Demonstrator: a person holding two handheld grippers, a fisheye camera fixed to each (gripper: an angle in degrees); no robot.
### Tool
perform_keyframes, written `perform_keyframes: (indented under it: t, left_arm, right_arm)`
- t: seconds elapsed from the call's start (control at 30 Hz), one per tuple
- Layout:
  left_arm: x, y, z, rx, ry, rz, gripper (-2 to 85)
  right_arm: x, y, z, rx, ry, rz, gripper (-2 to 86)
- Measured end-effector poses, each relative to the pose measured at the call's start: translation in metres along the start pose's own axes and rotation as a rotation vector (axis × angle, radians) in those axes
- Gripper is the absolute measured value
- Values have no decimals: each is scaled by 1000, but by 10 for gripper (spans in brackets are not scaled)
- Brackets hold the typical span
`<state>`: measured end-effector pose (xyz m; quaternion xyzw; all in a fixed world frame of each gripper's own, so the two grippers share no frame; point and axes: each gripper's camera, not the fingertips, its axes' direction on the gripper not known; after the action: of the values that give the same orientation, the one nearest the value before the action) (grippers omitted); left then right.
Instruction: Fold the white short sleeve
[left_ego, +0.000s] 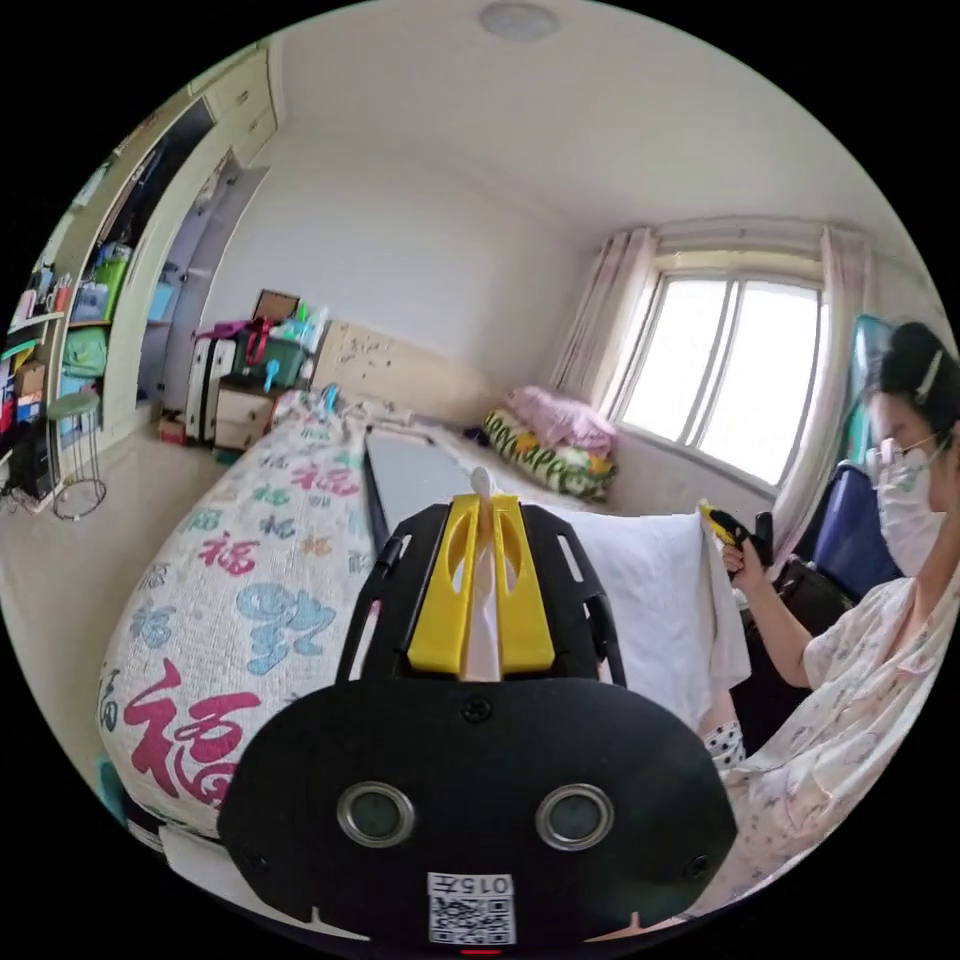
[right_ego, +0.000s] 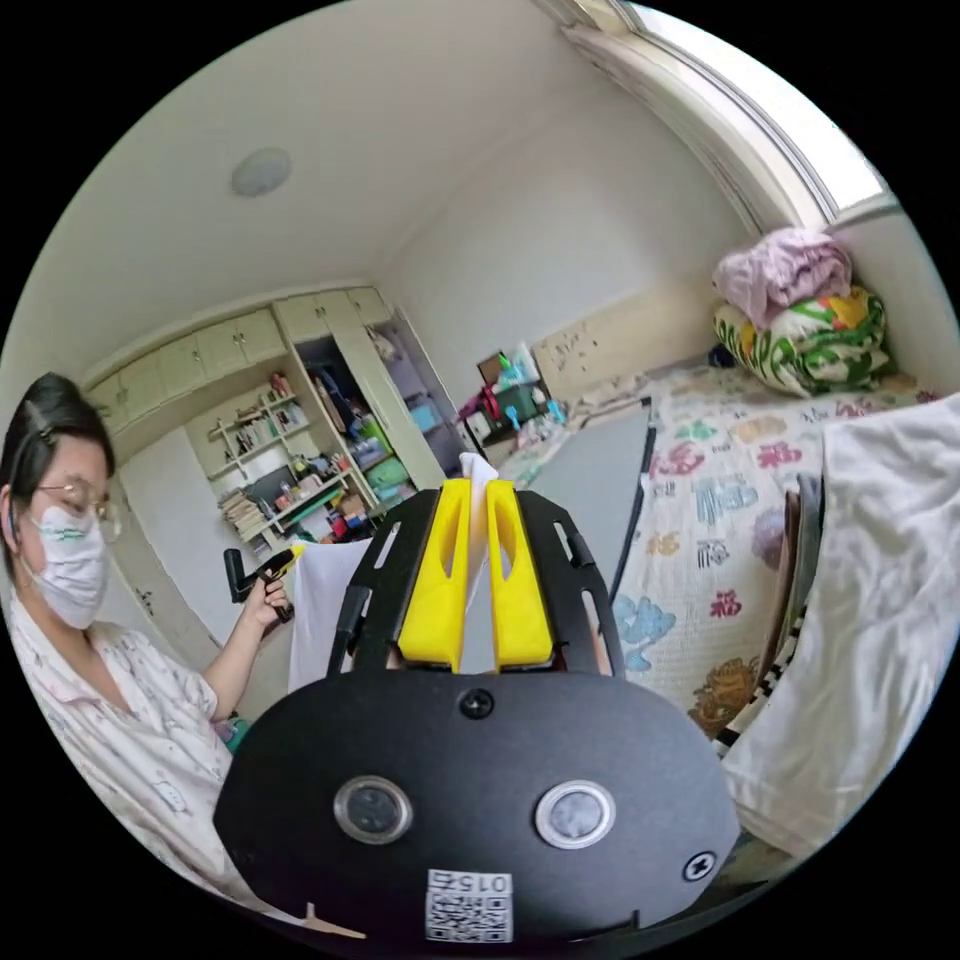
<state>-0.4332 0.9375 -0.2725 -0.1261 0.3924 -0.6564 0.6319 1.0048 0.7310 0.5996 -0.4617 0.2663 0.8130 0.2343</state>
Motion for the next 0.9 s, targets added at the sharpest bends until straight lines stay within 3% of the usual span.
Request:
perform_keyframes:
  t: [0.23, 0.33, 0.4, 0.43, 0.57, 0.7, 0.9]
  left_arm:
    - [-86, 57, 194, -406, -165, -171, 16]
    - [-79, 69, 220, -505, -273, -87, 25]
    - [-76, 70, 211, -488, -254, -94, 34]
    - [-74, 70, 197, -461, -244, -113, 43]
    - [-37, 78, 118, -275, -359, -101, 90]
    - [18, 95, 53, -224, -413, 4, 103]
    - [104, 139, -8, -269, -174, 56, 106]
  right_arm:
    - [174, 37, 163, -406, 330, 132, 25]
    - [201, 48, 164, -344, 531, 102, 1]
    - [205, 55, 147, -282, 544, 39, -2]
    - [204, 61, 134, -292, 458, -20, -2]
    - [174, 119, 109, -513, 158, -223, 54]
    - [150, 190, 98, -677, 137, -373, 117]
    - [185, 260, 99, -845, 262, -489, 111]
